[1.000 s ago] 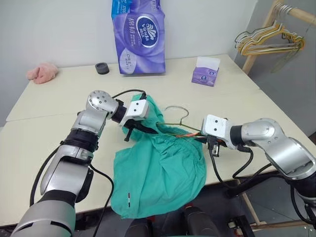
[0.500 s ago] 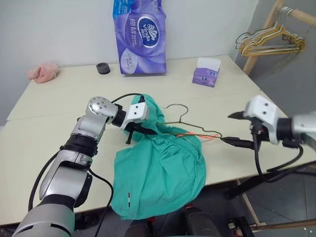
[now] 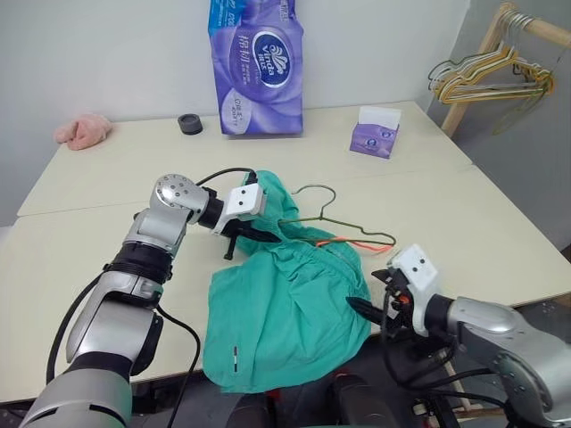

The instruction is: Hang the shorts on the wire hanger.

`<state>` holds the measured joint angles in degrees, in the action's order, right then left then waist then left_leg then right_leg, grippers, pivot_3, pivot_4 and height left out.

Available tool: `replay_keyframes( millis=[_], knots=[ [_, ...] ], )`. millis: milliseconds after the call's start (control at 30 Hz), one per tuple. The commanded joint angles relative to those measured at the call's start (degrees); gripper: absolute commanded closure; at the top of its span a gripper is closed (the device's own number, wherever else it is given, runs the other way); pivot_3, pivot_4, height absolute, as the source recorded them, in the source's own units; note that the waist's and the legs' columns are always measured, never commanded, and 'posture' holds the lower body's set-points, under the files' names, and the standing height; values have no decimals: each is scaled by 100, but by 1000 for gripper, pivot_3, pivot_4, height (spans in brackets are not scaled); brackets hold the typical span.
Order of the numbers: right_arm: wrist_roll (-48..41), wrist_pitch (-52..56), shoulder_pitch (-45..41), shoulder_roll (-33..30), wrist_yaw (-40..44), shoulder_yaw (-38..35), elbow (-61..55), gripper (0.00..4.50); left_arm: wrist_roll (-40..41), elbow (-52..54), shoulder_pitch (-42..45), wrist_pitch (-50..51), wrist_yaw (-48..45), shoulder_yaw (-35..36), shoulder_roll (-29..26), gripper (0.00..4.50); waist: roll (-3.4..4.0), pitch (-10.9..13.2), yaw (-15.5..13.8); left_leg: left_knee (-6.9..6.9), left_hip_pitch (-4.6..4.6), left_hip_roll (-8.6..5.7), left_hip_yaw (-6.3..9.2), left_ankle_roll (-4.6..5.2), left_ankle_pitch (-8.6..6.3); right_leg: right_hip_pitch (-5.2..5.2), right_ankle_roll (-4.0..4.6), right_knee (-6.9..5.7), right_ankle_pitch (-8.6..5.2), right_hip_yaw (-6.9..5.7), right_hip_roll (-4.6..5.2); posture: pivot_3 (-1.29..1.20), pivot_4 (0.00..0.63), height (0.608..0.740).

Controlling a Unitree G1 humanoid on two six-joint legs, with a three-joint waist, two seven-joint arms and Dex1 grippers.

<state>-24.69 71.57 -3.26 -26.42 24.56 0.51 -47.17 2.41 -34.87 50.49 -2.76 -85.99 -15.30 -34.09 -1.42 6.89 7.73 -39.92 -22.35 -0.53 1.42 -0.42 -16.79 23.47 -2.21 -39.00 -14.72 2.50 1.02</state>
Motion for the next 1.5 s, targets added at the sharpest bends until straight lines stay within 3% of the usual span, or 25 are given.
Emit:
replay_keyframes(
  millis=[33, 133, 233, 400, 600, 733, 867, 1000, 1500],
  knots=[
    [113, -93, -79, 104, -302, 141, 104, 147, 87, 26, 237, 14, 38, 162, 5, 4500, 0, 0, 12, 0, 0, 0, 0, 0, 0, 0, 0, 0, 0, 0, 0, -173, 77, 740],
    [183, -139, -71, 283, -503, 250, 383, 147, 105, 20, 242, 27, 52, 180, 9, 4500, 0, 0, 21, 0, 0, 1, 1, 0, 0, 0, 0, 0, 0, -1, -1, -169, 76, 740],
    [206, -184, -90, 439, -643, 239, 541, 711, 137, 41, 239, 73, 52, 205, -10, 4500, 0, 0, 23, 1, 0, 2, 1, 0, 0, 1, 0, -1, 0, 0, -3, -164, 76, 740],
    [215, -215, -185, 615, -810, 75, 720, 2457, 220, 83, 244, 224, 66, 275, -47, 4500, 0, 0, 20, 0, -1, 2, 2, 0, 0, 1, 0, -1, 0, 0, -5, -163, 77, 740],
    [-128, 25, -310, 618, -710, -860, 696, 4479, 501, 402, 191, 757, -114, 511, -364, 4500, 1, 0, 26, 1, -1, 2, 2, 0, 0, 1, 0, 0, 0, 0, -5, -179, 81, 740],
    [-370, 188, -465, 309, -524, -1439, 808, 4479, 793, 821, 121, 1391, -520, 577, -713, 4500, 2, 1, 35, 2, -2, 3, 4, 0, 0, 1, 0, 0, 0, -1, -7, -180, 81, 740],
    [-583, 297, -608, -44, -370, -1703, 863, 4479, 1280, 1253, -11, 1772, -651, 32, -1325, 4500, 2, 0, 48, 4, 0, 7, 3, 1, 0, 2, 0, 0, 0, 2, -10, -179, 80, 740],
    [-728, 329, -637, -204, -341, -1777, 919, 4479, 1667, 1336, 45, 2039, -651, -221, -1536, 4500, 2, 0, 30, 4, 0, 9, 6, 1, 0, 1, -1, 0, -1, 3, -10, -182, 80, 740],
    [-981, 294, -462, -540, -363, -1922, 958, 4479, 1714, 1117, 223, 1388, -651, -1086, -1906, 4500, 2, 1, 38, 3, -1, 6, -2, 1, -1, 1, -1, 3, -2, 5, -19, -201, 84, 740]
  ],
)
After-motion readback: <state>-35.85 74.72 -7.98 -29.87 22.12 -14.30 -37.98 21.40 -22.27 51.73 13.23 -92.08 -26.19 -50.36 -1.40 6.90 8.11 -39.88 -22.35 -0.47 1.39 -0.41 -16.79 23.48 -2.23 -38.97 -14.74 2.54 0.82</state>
